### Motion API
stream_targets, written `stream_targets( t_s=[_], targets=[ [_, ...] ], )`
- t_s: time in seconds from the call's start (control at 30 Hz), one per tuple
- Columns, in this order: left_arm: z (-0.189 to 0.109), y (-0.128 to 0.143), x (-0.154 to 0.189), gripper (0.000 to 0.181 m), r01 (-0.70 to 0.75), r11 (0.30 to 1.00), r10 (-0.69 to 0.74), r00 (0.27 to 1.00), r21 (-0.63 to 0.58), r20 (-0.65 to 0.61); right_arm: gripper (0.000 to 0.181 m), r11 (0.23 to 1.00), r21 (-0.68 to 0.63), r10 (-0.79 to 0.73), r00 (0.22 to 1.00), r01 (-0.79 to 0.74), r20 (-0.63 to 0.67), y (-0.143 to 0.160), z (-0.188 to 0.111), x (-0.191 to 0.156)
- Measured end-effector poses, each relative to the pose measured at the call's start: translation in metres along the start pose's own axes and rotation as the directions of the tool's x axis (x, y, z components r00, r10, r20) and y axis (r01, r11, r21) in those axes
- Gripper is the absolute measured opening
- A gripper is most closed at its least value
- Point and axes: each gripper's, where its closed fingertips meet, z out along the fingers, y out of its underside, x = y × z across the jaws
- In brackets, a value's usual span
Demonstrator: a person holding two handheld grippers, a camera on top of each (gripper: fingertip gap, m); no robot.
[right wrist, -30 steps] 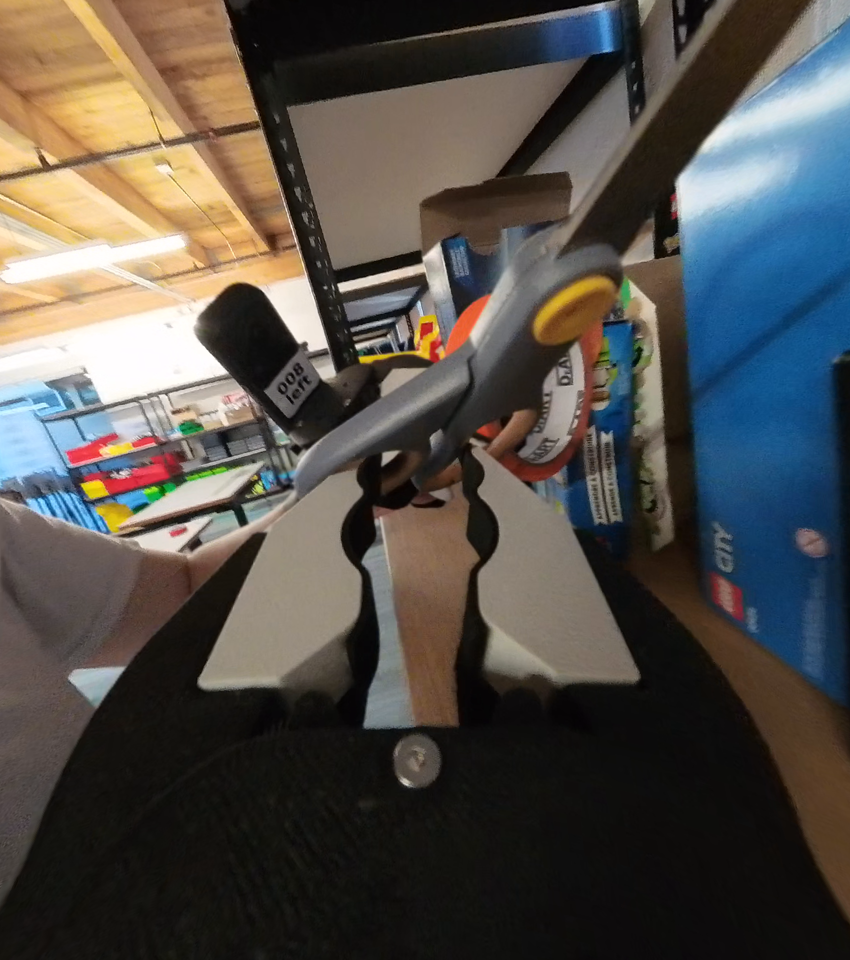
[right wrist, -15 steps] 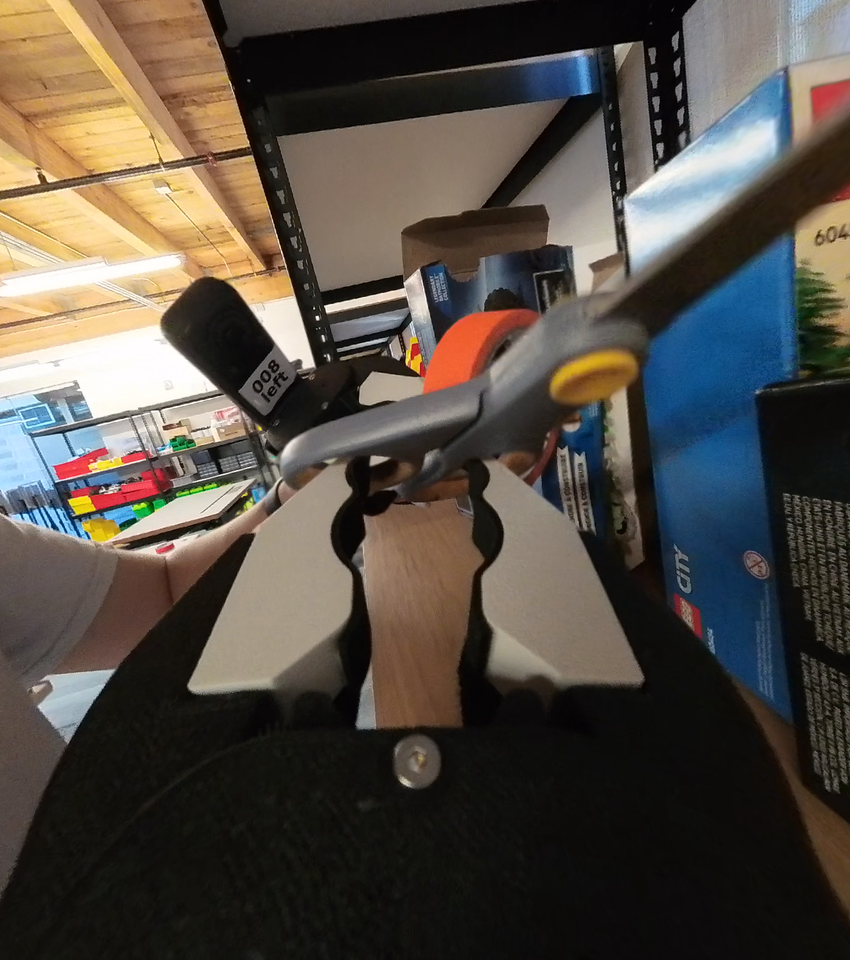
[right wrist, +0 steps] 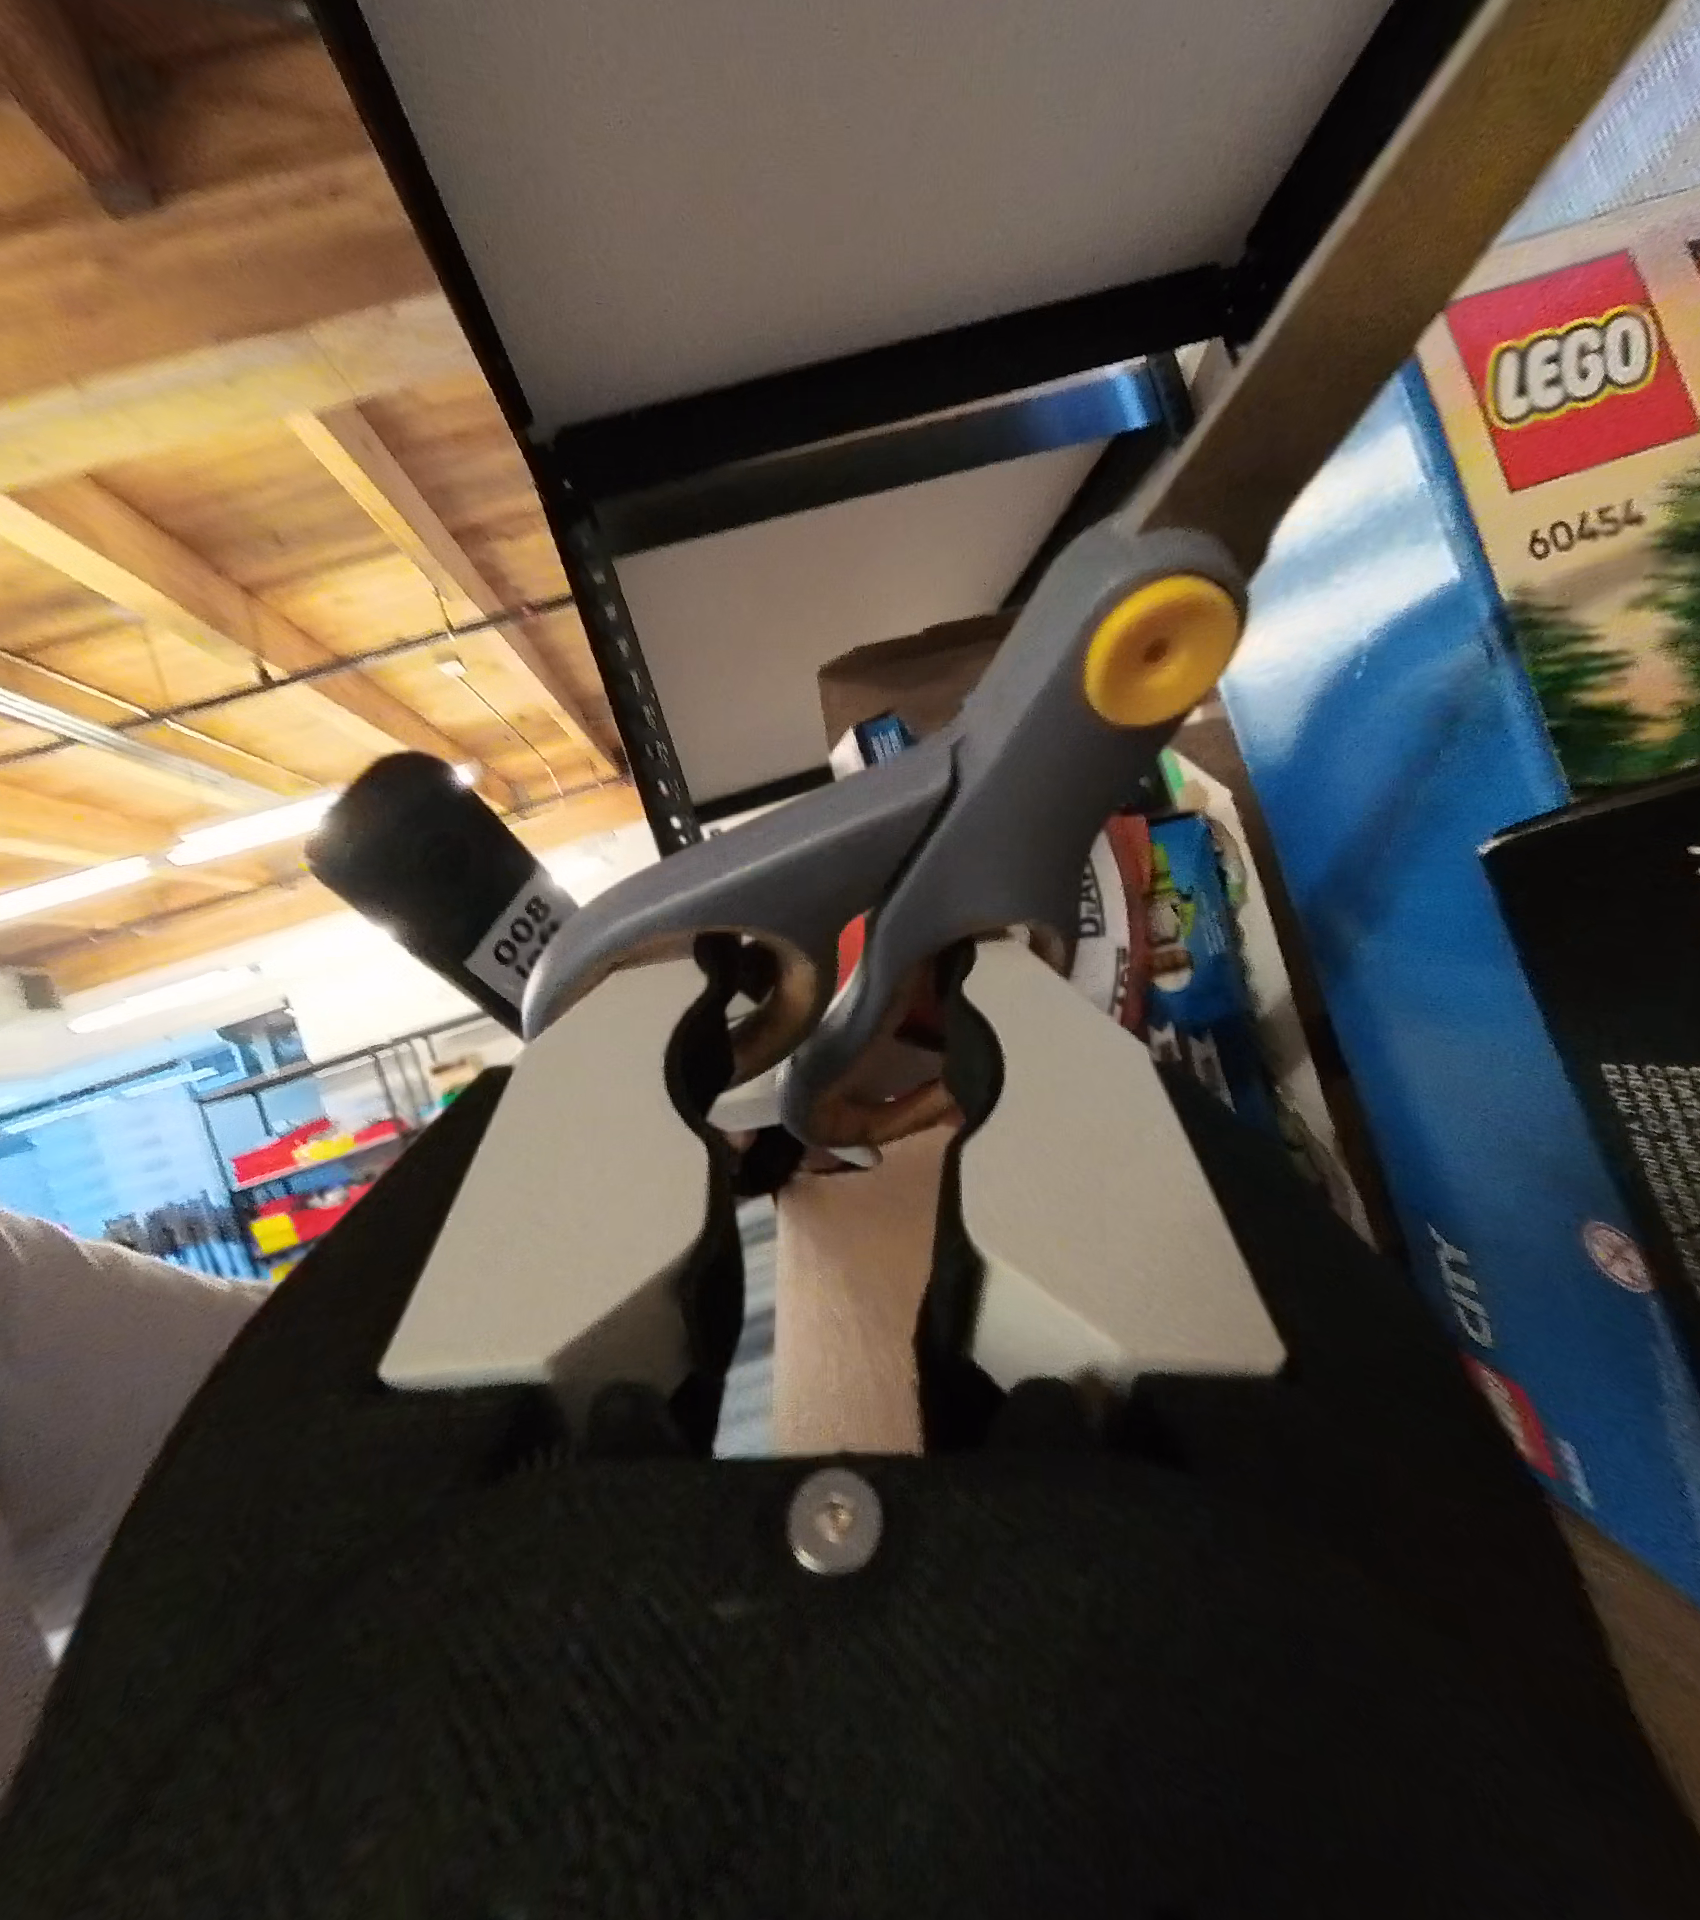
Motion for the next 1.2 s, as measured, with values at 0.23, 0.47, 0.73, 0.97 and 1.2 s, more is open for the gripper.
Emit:
stream_targets(
  t_s=[0.23, 0.47, 0.73, 0.97, 1.2],
  targets=[
    [0.002, -0.003, -0.003, 0.016, 0.000, 1.000, 0.000, 1.000, 0.012, 0.022, 0.034, 0.981, 0.117, 0.145, 0.987, -0.152, 0.065, -0.011, 0.006, 0.001],
    [-0.003, 0.002, 0.006, 0.015, -0.006, 1.000, 0.007, 0.999, 0.023, -0.035, 0.020, 0.993, -0.003, 0.121, 0.992, -0.121, 0.038, 0.002, 0.001, 0.000],
    [-0.038, -0.003, 0.031, 0.013, 0.094, 0.989, -0.051, 0.940, 0.111, -0.339, 0.021, 0.952, -0.306, 0.044, 0.990, -0.001, 0.135, 0.017, -0.018, -0.031],
    [-0.086, -0.019, 0.026, 0.012, 0.271, 0.943, -0.145, 0.858, 0.193, -0.493, 0.021, 0.872, -0.489, 0.059, 0.983, 0.034, 0.173, 0.044, -0.026, -0.042],
    [-0.124, -0.031, 0.005, 0.013, 0.472, 0.864, -0.292, 0.753, 0.176, -0.589, 0.021, 0.798, -0.602, 0.248, 0.930, -0.037, 0.271, 0.093, -0.016, -0.073]
  ],
)
